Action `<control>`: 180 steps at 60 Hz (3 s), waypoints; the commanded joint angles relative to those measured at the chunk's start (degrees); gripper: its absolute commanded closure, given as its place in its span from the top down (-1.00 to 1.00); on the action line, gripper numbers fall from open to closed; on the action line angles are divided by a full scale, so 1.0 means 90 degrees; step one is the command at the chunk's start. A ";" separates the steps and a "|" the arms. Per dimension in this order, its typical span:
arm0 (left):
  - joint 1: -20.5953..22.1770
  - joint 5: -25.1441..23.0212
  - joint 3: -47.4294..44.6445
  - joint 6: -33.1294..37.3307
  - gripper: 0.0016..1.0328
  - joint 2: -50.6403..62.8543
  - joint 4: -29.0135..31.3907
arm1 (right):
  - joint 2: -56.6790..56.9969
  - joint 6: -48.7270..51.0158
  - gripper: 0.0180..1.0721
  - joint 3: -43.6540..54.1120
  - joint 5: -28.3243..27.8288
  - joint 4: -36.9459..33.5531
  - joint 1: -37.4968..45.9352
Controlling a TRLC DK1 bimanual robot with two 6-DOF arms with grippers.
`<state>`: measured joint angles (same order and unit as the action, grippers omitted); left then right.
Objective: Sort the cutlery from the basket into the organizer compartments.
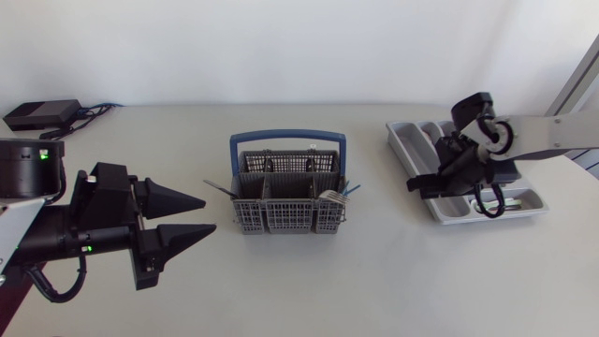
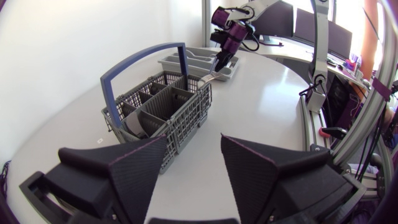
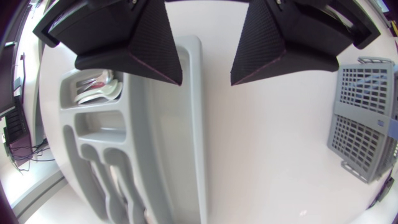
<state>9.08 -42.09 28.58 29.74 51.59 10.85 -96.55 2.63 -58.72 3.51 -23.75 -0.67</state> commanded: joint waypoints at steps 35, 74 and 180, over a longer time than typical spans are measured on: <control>0.0055 -0.0002 -0.0168 -0.0189 0.21 -0.0059 0.0044 | -0.0434 0.1075 0.21 -0.0321 -0.0273 0.0568 0.1226; -0.0072 0.0008 -0.0226 -0.0160 0.22 0.0019 -0.0005 | -0.1450 0.0752 -0.20 -0.1054 -0.0116 0.0656 0.0269; -0.0130 0.0077 -0.0070 -0.0277 0.21 0.0137 -0.0425 | 0.1968 0.0401 0.39 -0.0048 -0.0204 -0.0828 -0.1518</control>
<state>7.55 -42.06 25.56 28.88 51.20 8.67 -81.84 4.34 -61.84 3.03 -31.46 -13.28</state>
